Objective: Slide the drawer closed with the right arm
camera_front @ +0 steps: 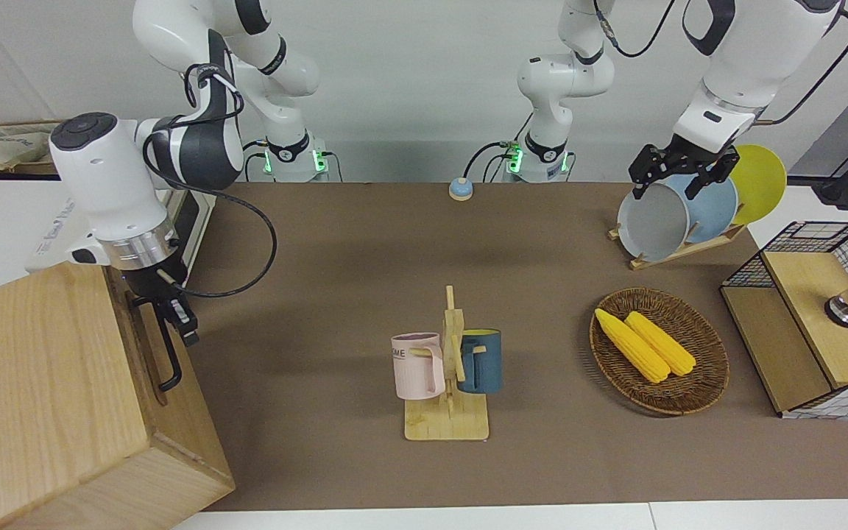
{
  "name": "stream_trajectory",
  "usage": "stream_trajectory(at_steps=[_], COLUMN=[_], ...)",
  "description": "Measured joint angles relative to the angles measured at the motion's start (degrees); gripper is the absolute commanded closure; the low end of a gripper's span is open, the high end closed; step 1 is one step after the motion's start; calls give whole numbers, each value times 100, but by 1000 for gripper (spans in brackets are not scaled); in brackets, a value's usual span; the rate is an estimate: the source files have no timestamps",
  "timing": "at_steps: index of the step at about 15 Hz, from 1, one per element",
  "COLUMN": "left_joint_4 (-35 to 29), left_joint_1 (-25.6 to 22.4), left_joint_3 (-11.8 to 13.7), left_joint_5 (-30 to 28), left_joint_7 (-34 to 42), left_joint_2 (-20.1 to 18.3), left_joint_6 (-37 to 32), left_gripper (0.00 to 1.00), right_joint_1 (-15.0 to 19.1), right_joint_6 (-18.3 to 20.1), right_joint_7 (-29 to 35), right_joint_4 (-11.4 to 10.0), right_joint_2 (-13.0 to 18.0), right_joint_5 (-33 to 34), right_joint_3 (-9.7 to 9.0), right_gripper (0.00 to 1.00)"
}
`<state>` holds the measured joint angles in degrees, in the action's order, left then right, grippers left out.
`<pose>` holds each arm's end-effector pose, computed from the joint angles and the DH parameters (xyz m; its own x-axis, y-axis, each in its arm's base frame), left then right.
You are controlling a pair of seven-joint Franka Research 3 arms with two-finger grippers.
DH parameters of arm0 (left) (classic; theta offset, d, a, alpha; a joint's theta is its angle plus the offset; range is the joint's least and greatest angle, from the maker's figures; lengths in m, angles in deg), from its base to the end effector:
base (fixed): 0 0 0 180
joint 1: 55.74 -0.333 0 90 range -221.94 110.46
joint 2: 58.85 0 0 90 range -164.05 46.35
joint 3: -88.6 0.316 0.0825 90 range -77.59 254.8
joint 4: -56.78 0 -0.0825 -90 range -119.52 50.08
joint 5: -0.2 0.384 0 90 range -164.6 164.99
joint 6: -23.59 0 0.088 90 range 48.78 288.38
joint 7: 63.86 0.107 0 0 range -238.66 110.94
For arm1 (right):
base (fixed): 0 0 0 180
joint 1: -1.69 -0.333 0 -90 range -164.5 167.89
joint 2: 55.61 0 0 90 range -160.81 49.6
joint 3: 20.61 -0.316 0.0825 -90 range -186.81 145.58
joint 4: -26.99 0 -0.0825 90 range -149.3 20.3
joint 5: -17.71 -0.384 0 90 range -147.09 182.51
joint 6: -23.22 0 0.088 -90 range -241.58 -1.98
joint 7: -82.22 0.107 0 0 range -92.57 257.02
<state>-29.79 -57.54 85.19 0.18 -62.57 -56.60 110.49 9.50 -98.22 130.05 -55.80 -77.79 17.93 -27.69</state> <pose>0.5612 -0.0151 0.6261 0.9982 -0.0506 -0.0334 -0.0505 -0.9987 0.0034 0.7019 -0.0232 0.4990 0.6275 -0.7619 0.1602 -0.7238 -0.6467 -0.2406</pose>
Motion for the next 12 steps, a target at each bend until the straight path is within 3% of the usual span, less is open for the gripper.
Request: stream_trajectory(at_steps=[7, 12], left_joint_4=[0, 0], left_joint_1=[0, 0], left_joint_3=[0, 0], left_joint_5=[0, 0], left_joint_7=[0, 0], left_joint_2=[0, 0], left_joint_6=[0, 0], left_gripper=[7, 7], right_joint_1=[-27, -610], right_joint_6=[72, 1026], right_joint_7=[-166, -221], right_joint_4=[86, 229], right_joint_2=[-9, 100], right_joint_5=[0, 0], right_joint_3=[-86, -217], right_gripper=[1000, 1000])
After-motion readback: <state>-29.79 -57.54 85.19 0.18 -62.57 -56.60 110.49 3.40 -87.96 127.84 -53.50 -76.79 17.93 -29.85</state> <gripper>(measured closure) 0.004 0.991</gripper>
